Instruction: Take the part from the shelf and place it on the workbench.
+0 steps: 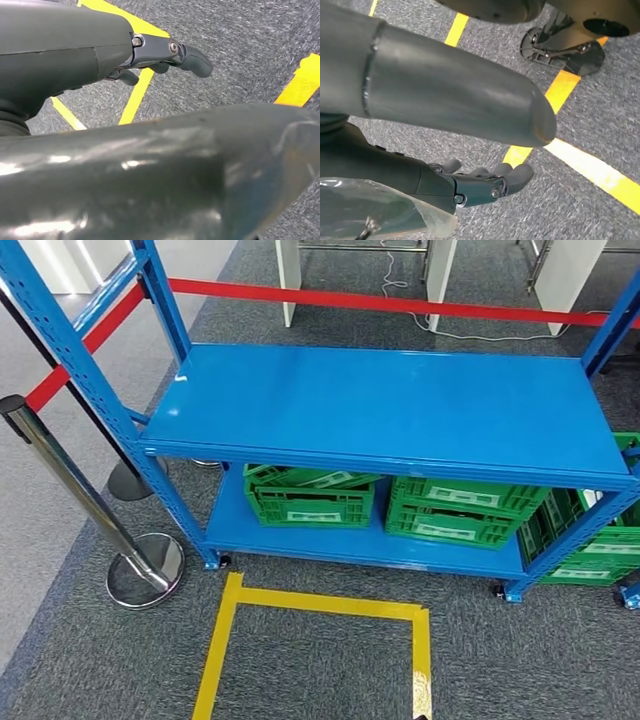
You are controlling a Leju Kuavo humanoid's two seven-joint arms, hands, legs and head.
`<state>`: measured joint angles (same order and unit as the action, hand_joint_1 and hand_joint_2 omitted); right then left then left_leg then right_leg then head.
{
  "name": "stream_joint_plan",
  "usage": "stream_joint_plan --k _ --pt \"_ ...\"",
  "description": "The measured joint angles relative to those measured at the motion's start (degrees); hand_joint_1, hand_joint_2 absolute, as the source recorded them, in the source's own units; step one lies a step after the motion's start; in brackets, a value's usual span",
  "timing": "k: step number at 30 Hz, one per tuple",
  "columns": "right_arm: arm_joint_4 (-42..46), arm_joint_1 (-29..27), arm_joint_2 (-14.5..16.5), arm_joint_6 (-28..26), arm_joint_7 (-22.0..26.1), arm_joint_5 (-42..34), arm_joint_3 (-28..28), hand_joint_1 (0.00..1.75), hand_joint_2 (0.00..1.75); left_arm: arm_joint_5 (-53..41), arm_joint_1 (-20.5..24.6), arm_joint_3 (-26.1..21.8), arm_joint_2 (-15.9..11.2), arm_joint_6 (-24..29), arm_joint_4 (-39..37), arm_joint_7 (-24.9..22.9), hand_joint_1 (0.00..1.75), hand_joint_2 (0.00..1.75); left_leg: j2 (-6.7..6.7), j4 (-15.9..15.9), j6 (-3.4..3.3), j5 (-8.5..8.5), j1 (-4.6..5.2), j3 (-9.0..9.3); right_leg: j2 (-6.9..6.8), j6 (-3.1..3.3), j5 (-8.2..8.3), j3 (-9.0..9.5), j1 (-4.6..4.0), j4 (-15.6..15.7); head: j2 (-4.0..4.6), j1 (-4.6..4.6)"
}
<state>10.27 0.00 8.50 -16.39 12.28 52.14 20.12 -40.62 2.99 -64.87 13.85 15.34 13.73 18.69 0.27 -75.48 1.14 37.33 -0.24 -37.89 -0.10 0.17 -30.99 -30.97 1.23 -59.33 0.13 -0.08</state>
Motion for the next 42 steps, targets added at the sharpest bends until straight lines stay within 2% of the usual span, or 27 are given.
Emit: stream_joint_plan --k 1,3,4,5,8,10,11,13,14,15,16,18,19,20,22,24,25,27,29,30,31,33,34,35,38,40,42 --pt "0.0 -0.01 0.0 0.0 0.0 0.01 0.01 0.0 0.0 0.0 -0.08 0.0 -0.02 0.0 0.0 0.0 0.0 0.0 0.0 1.59 -0.13 -2.18 0.0 0.03 0.11 -0.08 -0.38 0.56 0.0 0.0 0.0 0.0" --pt "-0.01 -0.03 0.02 0.01 0.0 0.04 0.01 0.0 0.0 0.0 -0.14 -0.01 -0.04 -0.01 0.0 -0.02 0.0 0.0 0.0 8.42 -0.67 -7.5 0.11 1.98 0.27 -0.43 -1.26 1.59 -0.02 0.05 0.01 -0.02" --pt "-0.02 -0.01 0.02 0.02 0.0 0.06 0.01 0.0 0.0 -0.01 -0.11 -0.02 -0.04 -0.01 0.0 -0.05 0.0 0.0 0.0 11.63 -0.98 -8.97 0.23 3.15 0.33 -0.72 -1.67 1.86 -0.11 0.08 0.01 -0.01" --pt "-0.03 0.04 0.03 0.03 0.0 0.09 0.01 0.0 0.0 -0.02 -0.06 -0.03 -0.05 -0.02 0.0 -0.1 0.0 0.0 0.0 13.68 -1.22 -9.38 0.35 3.96 0.3 -0.98 -1.98 1.95 -0.18 0.16 0.01 -0.04" --pt "-0.03 0.15 0.02 0.05 0.0 0.12 0.01 0.0 0.0 -0.02 -0.06 -0.04 -0.07 -0.03 0.0 -0.22 0.0 0.0 0.09 15.51 -1.82 -8.53 0.37 4.9 0.1 -1.87 -2.37 2.36 -0.24 0.86 0.01 -0.08" --pt "-0.01 0.22 0.01 0.07 0.02 0.12 0.0 0.0 0.0 -0.01 -0.12 -0.04 -0.05 -0.08 0.0 -0.24 0.0 0.0 0.1 16.34 -2.39 -8.54 0.09 5.7 0.03 -2.43 -3.31 1.98 -0.23 -0.47 0.01 -0.18" --pt "0.0 0.28 0.01 0.07 0.03 0.12 -0.01 0.0 0.0 -0.01 -0.07 -0.04 -0.02 -0.12 0.0 -0.25 0.0 0.0 0.06 16.64 -2.68 -8.5 -0.04 6.1 0.03 -2.63 -4.38 0.75 -0.21 -2.83 0.01 -0.27" --pt "0.0 0.33 0.01 0.08 0.04 0.12 0.0 0.0 0.0 -0.01 0.06 -0.04 0.01 -0.16 0.0 -0.26 0.0 0.0 -0.01 16.72 -3.08 -8.09 0.02 6.52 0.04 -2.83 -6.67 -3.66 -0.21 -9.75 0.01 -0.41" --pt "-0.01 0.24 0.01 0.09 0.03 0.12 0.0 0.0 0.0 -0.01 0.07 -0.04 0.01 -0.17 0.0 -0.26 0.0 0.0 0.01 16.72 -3.15 -7.82 0.04 6.77 0.04 -2.87 -7.03 -5.81 -0.19 -12.55 0.0 -0.43" --pt "-0.01 0.12 0.01 0.1 0.02 0.12 0.01 0.0 0.0 -0.01 0.03 -0.04 0.01 -0.17 0.0 -0.26 0.0 0.0 0.05 16.72 -3.17 -7.47 0.06 7.16 0.04 -2.89 -6.32 -7.22 -0.19 -13.69 0.01 -0.45" --pt "-0.02 0.03 0.01 0.1 0.01 0.12 0.01 0.0 0.0 -0.01 -0.04 -0.04 0.0 -0.17 0.0 -0.27 0.0 0.0 0.1 16.71 -3.14 -7.06 0.05 7.69 0.03 -2.87 -4.5 -7.62 -0.19 -12.81 0.01 -0.48" --pt "-0.02 -0.04 0.0 0.11 0.0 0.11 0.01 0.0 0.0 -0.01 -0.16 -0.04 0.02 -0.17 0.0 -0.31 0.0 0.0 0.16 16.74 -2.87 -6.1 0.03 8.9 0.02 -2.67 0.5 -5.95 -0.2 -6.82 0.0 -0.5" --pt "-0.03 -0.04 0.0 0.11 0.0 0.11 0.0 0.0 0.0 -0.01 -0.11 -0.04 0.04 -0.17 0.0 -0.32 0.0 0.0 0.18 16.68 -2.6 -5.59 0.12 9.33 0.02 -2.51 2.02 -4.65 -0.28 -3.83 0.0 -0.5" --pt "-0.03 0.01 0.0 0.11 0.0 0.1 -0.01 0.0 0.0 -0.01 -0.03 -0.04 0.04 -0.17 0.0 -0.33 0.0 0.0 0.18 16.7 -2.28 -5.23 0.17 9.58 0.06 -2.23 2.64 -3.68 -0.38 -1.91 0.0 -0.48" --pt "-0.04 0.02 0.0 0.12 0.0 0.11 -0.01 0.0 0.0 -0.01 0.19 -0.04 0.04 -0.17 0.0 -0.33 0.0 0.0 0.19 16.89 -1.68 -4.86 0.26 9.79 0.16 -1.66 2.12 -2.87 -0.62 -0.89 0.0 -0.33" --pt "-0.03 -0.03 -0.03 0.14 -0.02 0.3 0.01 0.0 0.0 -0.3 0.27 -0.04 0.03 -0.19 0.0 -0.42 0.0 0.0 0.17 16.92 -1.2 -4.49 0.19 10.05 0.22 -1.04 1.91 -2.53 -0.43 -0.54 0.0 -0.25" --pt "-0.03 -0.03 -0.04 0.24 -0.07 0.69 0.02 0.0 0.0 -0.9 0.3 -0.02 0.03 -0.22 0.0 -0.65 0.0 0.0 0.15 15.88 -0.91 -3.86 0.15 9.71 0.2 -0.73 1.8 -2.22 -0.3 -0.28 0.0 -0.22" --pt "-0.03 0.13 -0.04 0.74 -0.45 2.07 -0.21 0.0 0.0 -2.92 0.51 0.57 0.02 -0.2 -0.02 -1.72 0.0 0.0 0.13 10.23 -0.31 -1.4 0.02 6.91 0.07 -0.18 1.45 -1.48 -0.15 0.06 0.0 -0.08" --pt "-0.04 0.35 -0.04 1.27 -1.0 3.21 -0.6 0.0 0.0 -4.3 0.91 1.47 0.06 0.05 -0.1 -2.86 0.0 0.0 0.12 2.86 0.06 0.67 -0.09 2.4 -0.04 0.09 0.9 -0.83 -0.15 0.12 0.0 -0.03" --pt "-0.04 0.44 -0.04 1.42 -1.2 3.45 -0.72 0.0 0.0 -4.51 1.08 1.78 0.08 0.2 -0.15 -3.18 0.0 0.0 0.12 1.01 0.11 0.36 -0.13 0.87 -0.01 0.13 0.6 -0.46 -0.15 0.11 0.0 -0.01" --pt "-0.04 0.53 -0.04 1.54 -1.33 3.6 -0.77 0.0 0.0 -4.61 1.21 2.03 0.09 0.29 -0.19 -3.35 0.0 0.0 0.12 1.14 0.08 -1.09 -0.15 0.24 0.07 0.12 0.28 0.0 -0.15 0.11 0.0 -0.01" --pt "-0.04 0.65 -0.03 1.73 -1.43 3.77 -0.89 0.0 0.0 -4.72 1.37 2.47 0.09 0.34 -0.24 -3.45 0.0 0.0 0.11 6.83 -0.27 -6.36 -0.14 1.52 0.29 -0.11 -0.47 1.06 -0.15 0.13 0.0 0.01" --pt "-0.05 0.69 -0.02 1.79 -1.44 3.82 -0.98 0.0 0.0 -4.73 1.45 2.62 0.08 0.35 -0.28 -3.45 0.0 0.0 0.1 9.91 -0.56 -8.36 -0.03 2.54 0.35 -0.34 -0.85 1.37 -0.18 0.19 0.01 -0.04" --pt "-0.05 0.75 -0.02 1.83 -1.44 3.86 -1.08 0.0 0.0 -4.74 1.53 2.69 0.09 0.35 -0.33 -3.44 0.0 0.0 0.09 12.7 -0.89 -9.43 0.11 3.57 0.43 -0.65 -1.15 1.62 -0.24 0.23 0.01 -0.05" --pt "-0.04 0.99 -0.02 1.88 -1.46 3.88 -1.23 0.0 0.0 -4.72 1.69 2.78 0.09 0.38 -0.42 -3.43 0.0 0.0 0.13 15.49 -1.74 -8.86 0.45 4.58 0.38 -1.63 -1.28 1.77 -0.32 0.67 0.0 -0.1" --pt "-0.04 1.04 -0.02 2.0 -1.49 3.87 -1.28 0.0 0.0 -4.69 1.62 2.84 0.11 0.42 -0.42 -3.43 0.0 0.0 0.14 16.28 -2.27 -8.89 0.21 5.07 0.26 -2.18 -1.71 1.53 -0.27 0.37 0.0 -0.15" --pt "-0.04 1.17 -0.02 2.25 -1.55 3.86 -1.34 0.0 0.0 -4.68 1.76 2.87 0.16 0.44 -0.45 -3.43 0.0 0.0 0.04 16.87 -2.86 -8.81 -0.05 5.75 0.22 -2.57 -3.73 -1.04 -0.27 -4.12 0.0 -0.3"
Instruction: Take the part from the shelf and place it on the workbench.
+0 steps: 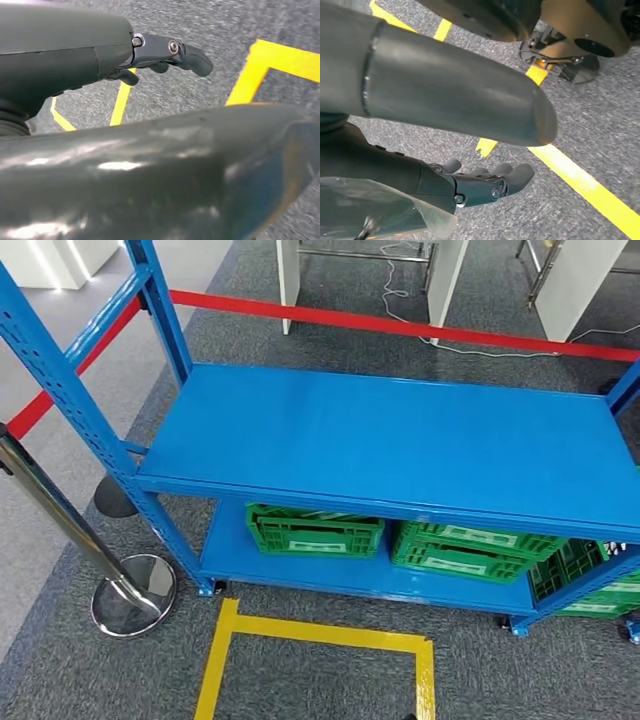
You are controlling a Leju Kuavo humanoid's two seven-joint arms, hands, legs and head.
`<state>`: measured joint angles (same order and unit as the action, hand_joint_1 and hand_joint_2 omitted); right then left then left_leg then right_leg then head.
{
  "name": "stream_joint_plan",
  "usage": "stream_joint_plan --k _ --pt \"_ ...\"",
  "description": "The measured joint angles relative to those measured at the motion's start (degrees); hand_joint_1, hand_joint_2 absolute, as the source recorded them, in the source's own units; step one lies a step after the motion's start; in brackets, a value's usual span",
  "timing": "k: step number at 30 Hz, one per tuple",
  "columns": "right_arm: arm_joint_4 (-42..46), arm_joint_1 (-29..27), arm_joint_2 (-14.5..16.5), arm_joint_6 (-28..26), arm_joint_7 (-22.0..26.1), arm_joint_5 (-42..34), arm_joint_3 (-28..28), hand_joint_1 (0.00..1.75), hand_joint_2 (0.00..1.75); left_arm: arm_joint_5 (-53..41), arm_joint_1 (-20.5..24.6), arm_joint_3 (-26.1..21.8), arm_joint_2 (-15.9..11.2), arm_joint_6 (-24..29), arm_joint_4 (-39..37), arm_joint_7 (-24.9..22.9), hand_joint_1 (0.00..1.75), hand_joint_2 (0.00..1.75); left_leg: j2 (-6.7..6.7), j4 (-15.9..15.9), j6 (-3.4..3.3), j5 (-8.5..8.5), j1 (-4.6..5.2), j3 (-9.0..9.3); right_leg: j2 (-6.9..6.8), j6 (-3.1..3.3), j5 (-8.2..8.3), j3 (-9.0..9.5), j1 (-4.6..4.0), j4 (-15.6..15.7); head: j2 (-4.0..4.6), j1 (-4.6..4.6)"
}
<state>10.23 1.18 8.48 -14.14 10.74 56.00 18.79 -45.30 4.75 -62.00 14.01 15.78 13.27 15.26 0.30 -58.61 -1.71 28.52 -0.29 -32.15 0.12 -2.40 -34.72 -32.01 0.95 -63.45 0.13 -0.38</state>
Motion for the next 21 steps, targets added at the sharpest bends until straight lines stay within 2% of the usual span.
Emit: stream_joint_plan --k 2,3,4,5,6,7,8,9,12,14,15,17,18,19,20,21 --pt "0.0 0.0 0.0 0.23 -0.1 -0.01 -0.08 0.0 0.0 -0.01 0.17 0.03 0.03 0.0 -0.05 0.0 0.0 0.0 -0.08 0.04 -0.42 0.39 0.03 0.37 -0.01 -0.24 -2.31 -4.78 -0.04 -7.78 0.0 -0.11" --pt "0.0 -0.1 0.0 0.31 -0.14 0.0 -0.14 0.0 0.0 -0.02 0.17 0.03 0.04 0.0 -0.08 0.0 0.0 0.0 -0.08 0.04 -0.52 0.64 0.05 0.66 -0.02 -0.32 -2.47 -6.78 -0.03 -10.47 0.0 -0.12" --pt "0.0 -0.2 0.0 0.38 -0.19 0.01 -0.22 0.0 0.0 -0.03 0.12 0.04 0.04 0.01 -0.09 0.0 0.0 0.0 -0.04 0.04 -0.53 0.94 0.05 1.05 -0.02 -0.36 -1.48 -7.88 -0.01 -11.21 0.0 -0.13" --pt "0.0 -0.27 0.0 0.45 -0.21 0.01 -0.3 0.0 0.0 -0.04 0.06 0.04 0.05 0.01 -0.1 0.0 0.0 0.0 0.0 0.04 -0.48 1.29 0.03 1.57 -0.04 -0.36 0.54 -7.84 0.02 -9.72 0.0 -0.14" --pt "0.0 -0.28 0.0 0.5 -0.21 0.02 -0.35 0.0 0.0 -0.05 0.02 0.04 0.07 0.02 -0.11 0.0 0.0 0.0 0.04 0.04 -0.35 1.71 0.0 2.19 -0.09 -0.33 3.3 -6.79 0.07 -6.33 0.0 -0.14" --pt "-0.01 -0.25 0.0 0.55 -0.22 0.02 -0.39 0.0 0.0 -0.07 0.01 0.05 0.07 0.02 -0.13 0.0 0.0 0.0 0.08 0.05 -0.11 2.15 0.06 2.67 -0.12 -0.26 5.35 -5.39 0.05 -2.75 0.0 -0.16" --pt "-0.01 -0.21 0.0 0.59 -0.22 0.02 -0.42 0.0 0.0 -0.08 0.07 0.05 0.08 0.02 -0.13 0.0 0.0 0.0 0.12 -0.03 0.2 2.6 0.15 2.99 -0.14 -0.06 6.54 -3.85 0.02 0.5 0.0 -0.2" --pt "-0.01 -0.13 0.0 0.62 -0.24 0.02 -0.44 0.0 0.0 -0.09 0.14 0.06 0.08 0.02 -0.14 0.0 0.0 0.0 0.13 -0.04 0.54 2.9 0.25 3.15 -0.14 0.22 6.93 -2.8 -0.04 2.51 0.0 -0.18" --pt "-0.01 -0.17 -0.02 0.69 -0.33 0.03 -0.46 0.0 0.0 -0.16 0.29 0.08 0.07 0.02 -0.15 0.0 0.0 0.0 0.11 0.17 1.29 3.32 0.34 3.5 -0.08 1.3 6.19 -1.85 -0.14 3.52 0.0 0.13" --pt "0.0 -0.22 -0.05 0.71 -0.36 0.04 -0.45 0.0 0.0 -0.23 0.35 0.18 0.05 0.02 -0.16 0.01 0.0 0.0 0.07 -1.52 1.81 4.46 0.26 3.13 -0.14 2.0 5.89 -1.27 0.05 3.81 0.0 0.36" --pt "0.0 -0.16 -0.06 0.75 -0.36 0.04 -0.45 0.0 0.0 -0.26 0.36 0.26 0.04 0.02 -0.16 0.02 0.0 0.0 0.05 -4.17 2.1 5.69 0.21 1.88 -0.19 2.31 5.71 -0.92 0.14 3.95 0.0 0.51" --pt "0.0 -0.06 -0.06 0.83 -0.36 0.04 -0.46 0.0 0.0 -0.28 0.36 0.42 0.04 0.02 -0.18 0.02 0.0 0.0 0.03 -12.18 2.5 8.53 0.16 -2.6 -0.27 2.7 5.23 -0.39 0.13 3.99 0.0 0.69" --pt "0.0 -0.1 -0.06 0.85 -0.37 0.04 -0.46 0.0 0.0 -0.28 0.3 0.45 0.04 0.02 -0.19 0.02 0.0 0.0 0.02 -15.4 2.57 9.17 0.14 -4.72 -0.25 2.77 4.96 -0.11 0.13 3.99 0.0 0.71" --pt "0.0 -0.16 -0.06 0.85 -0.38 0.04 -0.46 0.0 0.0 -0.28 0.2 0.47 0.03 0.02 -0.2 0.02 0.0 0.0 0.02 -16.8 2.54 8.64 0.15 -6.02 -0.21 2.79 4.68 0.24 0.11 3.99 0.0 0.7" --pt "0.0 -0.22 -0.07 0.86 -0.39 0.04 -0.45 0.0 0.0 -0.3 0.11 0.49 0.01 -0.02 -0.2 0.02 0.0 0.0 0.03 -15.87 2.39 6.83 0.15 -6.25 -0.12 2.78 4.38 0.69 0.1 3.99 0.0 0.71" --pt "0.0 -0.23 -0.07 0.86 -0.4 0.05 -0.45 0.0 0.0 -0.34 0.06 0.51 -0.01 -0.06 -0.2 0.02 0.0 0.0 0.03 -12.91 2.13 4.1 0.19 -5.53 -0.03 2.73 4.05 1.21 0.07 3.99 0.0 0.71"
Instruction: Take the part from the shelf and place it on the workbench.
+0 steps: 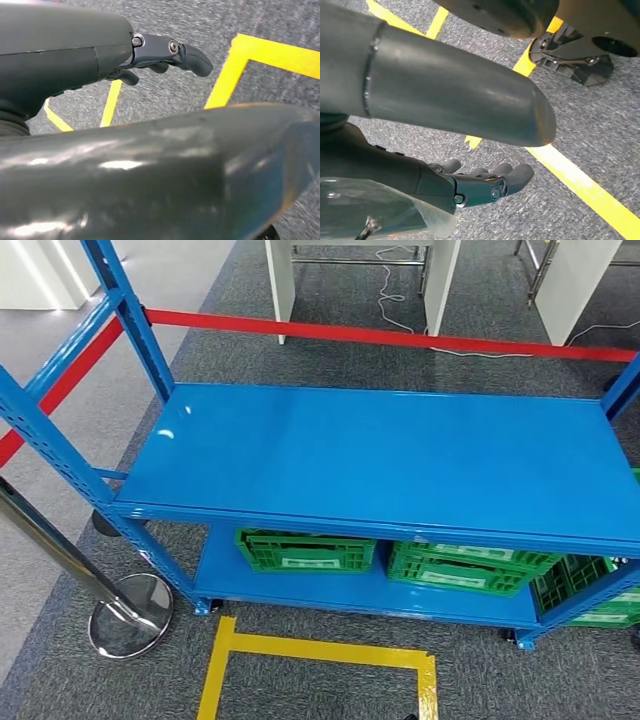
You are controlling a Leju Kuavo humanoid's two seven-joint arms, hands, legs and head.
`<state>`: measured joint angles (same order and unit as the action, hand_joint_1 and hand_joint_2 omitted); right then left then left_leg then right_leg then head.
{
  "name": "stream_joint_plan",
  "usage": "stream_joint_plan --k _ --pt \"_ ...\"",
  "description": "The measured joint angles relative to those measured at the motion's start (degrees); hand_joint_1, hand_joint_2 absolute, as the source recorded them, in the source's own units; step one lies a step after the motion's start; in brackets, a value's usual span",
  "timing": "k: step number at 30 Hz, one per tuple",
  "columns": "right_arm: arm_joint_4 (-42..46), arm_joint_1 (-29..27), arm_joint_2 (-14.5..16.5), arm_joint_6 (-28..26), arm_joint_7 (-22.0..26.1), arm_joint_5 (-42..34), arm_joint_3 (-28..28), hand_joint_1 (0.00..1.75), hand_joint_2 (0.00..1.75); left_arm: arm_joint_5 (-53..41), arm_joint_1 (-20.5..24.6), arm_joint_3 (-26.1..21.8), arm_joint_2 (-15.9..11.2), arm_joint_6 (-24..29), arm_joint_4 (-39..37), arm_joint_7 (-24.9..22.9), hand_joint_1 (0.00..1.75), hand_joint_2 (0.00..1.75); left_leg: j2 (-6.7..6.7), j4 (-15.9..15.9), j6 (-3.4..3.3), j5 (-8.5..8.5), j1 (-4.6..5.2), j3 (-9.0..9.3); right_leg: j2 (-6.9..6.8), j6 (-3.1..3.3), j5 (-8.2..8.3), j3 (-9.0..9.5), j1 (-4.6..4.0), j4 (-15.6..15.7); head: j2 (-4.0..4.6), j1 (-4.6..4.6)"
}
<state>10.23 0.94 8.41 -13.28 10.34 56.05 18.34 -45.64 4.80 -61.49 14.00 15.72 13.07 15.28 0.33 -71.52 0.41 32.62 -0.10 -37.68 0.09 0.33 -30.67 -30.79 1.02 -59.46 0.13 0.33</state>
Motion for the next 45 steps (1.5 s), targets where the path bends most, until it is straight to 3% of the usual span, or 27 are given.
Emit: stream_joint_plan --k 2,3,5,8,9,12,13,14,15,17,18,23,25,27,28,29,30,32,33,34,37,38,40,42,43,44,45 --pt "-0.02 0.02 0.03 0.04 0.0 0.04 0.0 0.0 0.0 -0.08 0.0 0.05 -0.05 -0.07 0.0 0.0 0.0 0.0 -0.02 7.13 -0.78 -4.46 0.25 2.33 0.09 -0.34 -0.69 0.61 -0.08 0.08 0.0 -0.06" --pt "-0.03 0.06 0.05 0.06 -0.01 0.06 0.0 0.0 0.0 -0.1 0.08 0.07 -0.05 -0.07 -0.01 0.0 0.0 0.0 -0.05 9.62 -1.09 -5.25 0.41 3.23 0.1 -0.64 -0.94 0.71 -0.12 0.13 0.0 -0.05" --pt "-0.04 0.15 0.07 0.13 -0.05 0.1 -0.01 0.0 0.0 -0.1 0.14 0.12 -0.07 -0.07 -0.02 0.0 0.0 0.0 -0.05 11.35 -1.44 -4.87 0.65 3.83 0.03 -1.34 -1.13 0.79 -0.19 0.47 0.0 -0.01" --pt "-0.03 0.28 0.07 0.25 -0.1 0.14 -0.02 0.0 0.0 -0.1 -0.02 0.31 -0.09 -0.07 -0.02 0.0 0.0 0.0 0.01 12.72 -2.02 -4.85 0.25 4.88 -0.09 -2.22 -1.85 0.84 -0.23 -0.05 0.0 -0.09" --pt "-0.02 0.36 0.07 0.28 -0.11 0.14 -0.02 0.0 0.0 -0.1 0.0 0.39 -0.07 -0.07 -0.03 0.0 0.0 0.0 -0.02 13.12 -2.3 -4.84 0.05 5.3 -0.09 -2.48 -2.81 -0.15 -0.24 -2.1 0.0 -0.24" --pt "-0.02 0.37 0.07 0.37 -0.15 0.14 -0.02 0.0 0.0 -0.11 0.18 0.52 0.01 -0.07 -0.04 0.0 0.0 0.0 -0.11 13.35 -2.83 -4.2 -0.07 6.01 -0.08 -3.11 -6.31 -7.11 -0.17 -13.29 0.0 -0.58" --pt "-0.02 0.25 0.07 0.4 -0.15 0.13 -0.02 0.0 0.0 -0.11 0.14 0.53 0.02 -0.07 -0.04 0.0 0.0 0.0 -0.09 13.35 -2.85 -3.88 -0.07 6.36 -0.09 -3.24 -6.12 -8.86 -0.15 -15.36 0.0 -0.62" --pt "-0.02 0.14 0.07 0.42 -0.16 0.13 -0.02 0.0 0.0 -0.11 0.07 0.54 0.02 -0.07 -0.04 -0.01 0.0 0.0 -0.05 13.35 -2.82 -3.5 -0.09 6.85 -0.1 -3.3 -4.64 -9.43 -0.12 -15.04 0.0 -0.66" --pt "-0.02 0.07 0.06 0.44 -0.16 0.12 -0.02 0.0 0.0 -0.12 0.0 0.54 0.03 -0.08 -0.05 -0.01 0.0 0.0 -0.01 13.34 -2.72 -3.06 -0.13 7.49 -0.12 -3.31 -2.14 -8.88 -0.06 -12.52 0.0 -0.71" --pt "-0.03 0.05 0.04 0.46 -0.16 0.12 -0.02 0.0 0.0 -0.13 -0.05 0.56 0.05 -0.09 -0.06 -0.01 0.0 0.0 0.07 13.27 -2.24 -2.0 -0.06 8.56 -0.2 -3.2 2.54 -6.18 -0.04 -5.15 0.0 -0.79" --pt "-0.04 0.11 0.03 0.47 -0.17 0.13 -0.02 0.0 0.0 -0.13 0.01 0.57 0.06 -0.09 -0.07 -0.01 0.0 0.0 0.1 13.16 -1.93 -1.55 0.04 8.81 -0.2 -2.89 3.45 -4.87 -0.05 -2.4 0.0 -0.84" --pt "-0.07 0.01 -0.01 0.51 -0.25 0.13 -0.01 0.0 0.0 -0.17 0.24 0.62 0.02 -0.07 -0.07 0.0 0.0 0.0 0.06 12.35 -0.86 -0.12 0.17 9.14 -0.08 -0.99 2.34 -2.89 -0.03 -0.06 0.0 -0.25" --pt "-0.07 0.12 -0.02 0.52 -0.24 0.14 -0.01 0.0 0.0 -0.23 0.29 0.64 0.0 -0.08 -0.08 -0.01 0.0 0.0 0.0 7.12 -0.28 2.25 0.06 6.72 -0.18 -0.32 1.91 -2.07 0.13 0.24 0.0 0.03" --pt "-0.07 0.18 -0.01 0.54 -0.31 0.13 -0.02 0.0 0.0 -0.25 0.27 0.64 -0.02 -0.16 -0.1 -0.02 0.0 0.0 -0.01 -0.86 0.04 4.72 -0.02 2.04 -0.22 -0.02 1.31 -1.37 0.12 0.28 0.0 0.2" --pt "-0.07 0.12 -0.01 0.54 -0.47 0.12 -0.02 0.0 0.0 -0.18 0.19 0.64 -0.03 -0.2 -0.11 -0.03 0.0 0.0 -0.02 -3.4 0.07 4.84 -0.03 0.2 -0.2 0.0 1.0 -0.97 0.12 0.28 0.0 0.23" --pt "-0.07 0.07 -0.02 0.54 -0.72 0.1 -0.01 0.0 0.0 -0.12 0.1 0.64 -0.05 -0.22 -0.12 -0.07 0.0 0.0 -0.02 -3.9 -0.01 3.76 -0.03 -0.73 -0.14 -0.02 0.69 -0.5 0.11 0.28 0.0 0.25" --pt "-0.07 0.05 -0.02 0.57 -1.0 0.01 -0.01 0.0 0.0 -0.06 0.04 0.64 -0.07 -0.2 -0.13 -0.13 0.0 0.0 -0.01 -2.19 -0.19 1.53 -0.02 -0.66 -0.05 -0.05 0.37 0.03 0.09 0.28 0.0 0.25" --pt "-0.07 0.07 -0.01 0.86 -1.58 -0.61 0.01 0.0 0.0 -0.02 0.04 0.64 -0.1 -0.14 -0.13 -0.24 0.0 0.0 -0.02 4.87 -0.86 -3.83 0.17 1.33 0.12 -0.32 -0.39 0.89 0.03 0.32 0.01 0.24" --pt "-0.08 0.12 0.01 1.07 -2.01 -1.1 0.05 0.0 0.0 -0.02 0.08 0.65 -0.11 -0.13 -0.13 -0.26 0.0 0.0 -0.02 8.01 -1.2 -5.34 0.33 2.39 0.2 -0.61 -0.73 1.18 -0.03 0.34 0.01 0.26" --pt "-0.08 0.21 0.03 1.25 -2.66 -1.66 0.13 0.0 0.0 -0.05 0.13 0.66 -0.11 -0.14 -0.13 -0.26 0.0 0.44 -0.01 10.04 -1.46 -5.89 0.48 3.05 0.2 -0.96 -0.95 1.25 -0.06 0.38 0.01 0.28" --pt "-0.09 0.46 0.08 1.58 -4.93 -2.92 0.56 0.0 1.31 -0.26 0.1 0.68 -0.1 -0.26 -0.14 -0.34 0.0 1.75 0.07 11.81 -1.83 -5.4 0.51 3.62 0.07 -2.03 -1.05 1.34 -0.02 0.95 0.0 0.37" --pt "-0.09 0.51 0.1 1.61 -5.62 -3.3 0.79 0.0 1.75 -0.32 0.06 0.69 -0.07 -0.4 -0.14 -0.5 0.0 1.75 0.08 12.3 -2.05 -5.51 0.37 3.95 0.03 -2.31 -1.4 1.23 0.0 0.76 0.0 0.36" --pt "-0.09 0.67 0.15 1.49 -7.08 -4.35 1.47 0.0 1.75 -0.33 0.15 0.78 -0.01 -0.96 -0.15 -1.14 0.0 1.75 -0.04 13.06 -2.57 -5.61 0.06 4.62 -0.01 -2.79 -3.62 -0.82 0.0 -3.23 0.0 0.26" --pt "-0.09 0.5 0.17 1.41 -8.15 -5.82 1.96 0.0 1.75 0.16 0.3 1.61 -0.16 -1.6 -0.12 -1.86 0.0 1.75 -0.15 13.13 -2.92 -5.38 0.12 4.81 -0.03 -3.16 -6.58 -5.12 0.02 -11.11 0.0 0.21" --pt "-0.09 0.19 0.17 1.47 -8.38 -6.63 2.02 0.0 1.75 0.67 0.31 2.38 -0.36 -1.87 -0.05 -2.16 0.0 1.75 -0.17 13.12 -3.03 -5.22 0.16 4.92 -0.03 -3.28 -7.14 -7.05 0.04 -14.14 0.0 0.21" --pt "-0.09 -0.26 0.16 1.58 -8.56 -7.59 2.01 0.0 1.75 1.43 0.31 3.38 -0.61 -2.12 0.11 -2.44 0.0 1.75 -0.13 13.12 -3.07 -5.05 0.18 5.12 -0.03 -3.32 -6.52 -8.04 0.04 -15.13 0.0 0.21" --pt "-0.1 -0.79 0.14 1.75 -8.68 -8.64 2.0 0.0 1.75 2.31 0.3 4.46 -0.91 -2.42 0.38 -2.71 0.0 1.75 -0.04 13.1 -3.02 -4.84 0.19 5.41 -0.04 -3.3 -4.69 -7.86 0.04 -13.7 0.0 0.2"
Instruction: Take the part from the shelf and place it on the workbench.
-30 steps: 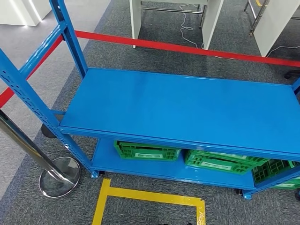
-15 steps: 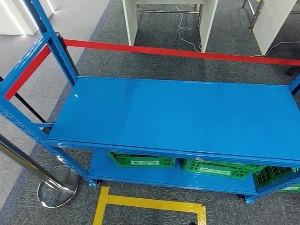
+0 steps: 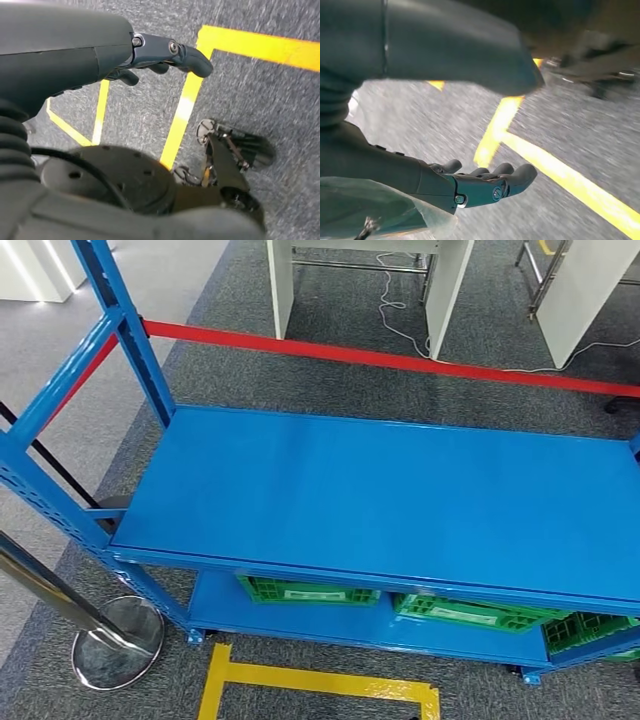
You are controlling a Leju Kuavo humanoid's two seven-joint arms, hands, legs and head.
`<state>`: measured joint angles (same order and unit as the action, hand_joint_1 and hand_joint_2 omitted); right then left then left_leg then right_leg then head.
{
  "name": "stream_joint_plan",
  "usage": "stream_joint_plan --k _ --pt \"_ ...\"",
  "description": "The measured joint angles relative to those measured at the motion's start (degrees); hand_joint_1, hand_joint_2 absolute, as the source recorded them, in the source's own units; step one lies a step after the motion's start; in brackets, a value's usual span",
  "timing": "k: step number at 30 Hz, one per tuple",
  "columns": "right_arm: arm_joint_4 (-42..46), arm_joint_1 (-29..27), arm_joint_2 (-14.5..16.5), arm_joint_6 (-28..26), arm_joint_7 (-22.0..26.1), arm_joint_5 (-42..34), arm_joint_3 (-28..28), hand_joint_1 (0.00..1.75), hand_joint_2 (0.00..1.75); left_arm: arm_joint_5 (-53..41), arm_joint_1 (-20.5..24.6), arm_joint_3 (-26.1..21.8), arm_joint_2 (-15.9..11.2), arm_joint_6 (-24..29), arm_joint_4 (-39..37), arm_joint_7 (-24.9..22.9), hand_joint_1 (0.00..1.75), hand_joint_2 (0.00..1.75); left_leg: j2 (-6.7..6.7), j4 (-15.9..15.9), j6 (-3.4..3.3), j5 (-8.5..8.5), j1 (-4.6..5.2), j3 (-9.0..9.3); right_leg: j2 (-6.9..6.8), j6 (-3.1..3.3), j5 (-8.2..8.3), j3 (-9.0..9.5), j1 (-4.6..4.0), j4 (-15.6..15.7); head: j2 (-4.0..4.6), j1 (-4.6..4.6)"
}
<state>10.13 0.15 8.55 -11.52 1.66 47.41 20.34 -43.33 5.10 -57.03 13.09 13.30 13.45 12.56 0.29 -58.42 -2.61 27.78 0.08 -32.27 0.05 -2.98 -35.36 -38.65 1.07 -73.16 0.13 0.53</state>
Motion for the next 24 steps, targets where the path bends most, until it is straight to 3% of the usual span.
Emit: stream_joint_plan --k 1,3,5,7,9,10,12,13,14,15,17,19,23,24 --pt "-0.01 -0.55 -0.06 0.19 -0.08 -1.03 -0.01 0.0 1.75 0.89 0.0 1.04 -0.26 -0.29 0.32 -0.26 0.0 1.75 0.1 -0.01 0.11 0.26 0.0 0.38 -0.01 0.09 2.57 1.21 0.0 3.41 0.0 0.0" --pt "-0.03 -1.49 -0.19 0.67 -0.18 -3.24 -0.14 0.0 1.75 2.88 0.0 3.31 -0.85 -0.91 1.07 -0.8 0.0 0.87 0.22 -0.17 0.6 0.83 0.12 0.93 -0.04 0.49 6.15 4.52 -0.08 10.94 0.0 0.03" --pt "-0.05 -2.09 -0.28 1.15 -0.21 -5.36 -0.5 0.0 1.75 4.83 -0.03 5.67 -1.48 -1.5 1.73 -1.38 0.0 0.0 0.15 -0.32 1.17 1.09 0.31 0.99 0.04 1.14 6.58 6.07 -0.27 13.92 0.0 0.17" --pt "-0.02 -2.71 -0.5 1.67 -0.29 -7.63 -1.0 0.0 1.75 6.92 -0.24 8.16 -2.1 -2.11 2.24 -1.98 0.0 0.0 0.1 -0.35 1.58 1.2 0.3 1.0 0.06 1.84 6.56 6.26 -0.31 14.19 0.0 0.28" --pt "0.22 -3.18 -0.84 2.17 -0.39 -9.92 -1.62 0.0 1.75 9.02 -0.82 10.62 -2.74 -2.71 2.55 -2.58 0.0 0.0 0.09 -1.89 2.14 2.45 0.18 0.52 -0.1 2.53 6.61 6.52 -0.13 14.5 0.0 0.42" --pt "0.48 -3.23 -0.97 2.42 -0.4 -10.99 -1.96 0.0 1.75 10.01 -1.22 11.81 -3.06 -3.01 2.63 -2.85 0.0 0.0 0.07 -4.19 2.47 3.88 0.09 -0.43 -0.19 2.86 6.63 6.66 -0.02 14.65 0.0 0.51" --pt "1.32 -3.14 -1.25 2.94 -0.44 -13.12 -2.73 0.0 1.75 11.99 -2.32 14.24 -3.63 -3.62 2.64 -3.43 0.0 0.0 0.06 -11.79 2.93 7.46 -0.09 -3.91 -0.29 3.25 6.47 6.79 -0.04 14.66 0.0 0.61" --pt "1.88 -3.07 -1.41 3.21 -0.48 -14.2 -3.14 0.0 1.75 12.99 -2.99 15.46 -3.88 -3.93 2.64 -3.73 0.0 0.0 0.06 -15.15 3.06 8.58 -0.18 -5.56 -0.31 3.32 6.41 6.87 -0.05 14.66 0.0 0.61" --pt "2.53 -2.98 -1.55 3.47 -0.52 -15.27 -3.55 0.0 1.75 13.99 -3.76 16.67 -4.13 -4.23 2.64 -4.02 0.0 0.0 0.05 -16.86 3.12 8.62 -0.25 -6.48 -0.31 3.35 6.34 6.98 -0.05 14.66 0.0 0.6" --pt "3.27 -2.85 -1.69 3.72 -0.57 -16.31 -3.97 0.0 1.75 14.94 -4.57 17.85 -4.35 -4.53 2.62 -4.32 0.0 0.0 0.05 -16.22 3.1 7.44 -0.31 -6.33 -0.26 3.33 6.26 7.12 -0.05 14.65 0.0 0.62" --pt "4.86 -2.43 -1.92 4.19 -0.62 -18.28 -4.79 0.0 0.87 16.75 -6.17 20.13 -4.8 -5.07 2.57 -4.86 0.0 0.0 0.03 -9.19 2.83 3.03 -0.39 -3.34 -0.12 3.1 6.05 7.51 -0.05 14.65 0.0 0.62" --pt "6.31 -1.94 -2.25 4.67 -0.65 -20.28 -5.67 0.0 0.0 18.6 -7.39 22.52 -5.23 -5.63 2.47 -5.37 0.0 0.0 0.01 -2.5 2.44 0.6 -0.24 -0.46 -0.09 2.56 5.77 7.51 -0.23 14.59 0.0 0.6" --pt "8.14 -1.81 -3.17 5.73 -0.83 -24.6 -7.59 0.0 0.0 22.53 -9.24 27.65 -6.35 -6.8 2.44 -6.47 0.0 0.0 0.06 -0.49 1.49 0.52 -0.1 0.29 -0.21 1.31 5.43 7.19 -0.32 14.59 0.0 0.52" --pt "8.36 -2.08 -3.43 6.01 -0.85 -25.72 -8.1 0.0 0.44 23.59 -9.5 29.05 -6.68 -7.11 2.55 -6.72 0.0 0.0 0.0 -0.24 1.12 0.41 -0.21 0.41 -0.17 1.06 4.71 6.87 -0.31 13.75 0.0 0.44"
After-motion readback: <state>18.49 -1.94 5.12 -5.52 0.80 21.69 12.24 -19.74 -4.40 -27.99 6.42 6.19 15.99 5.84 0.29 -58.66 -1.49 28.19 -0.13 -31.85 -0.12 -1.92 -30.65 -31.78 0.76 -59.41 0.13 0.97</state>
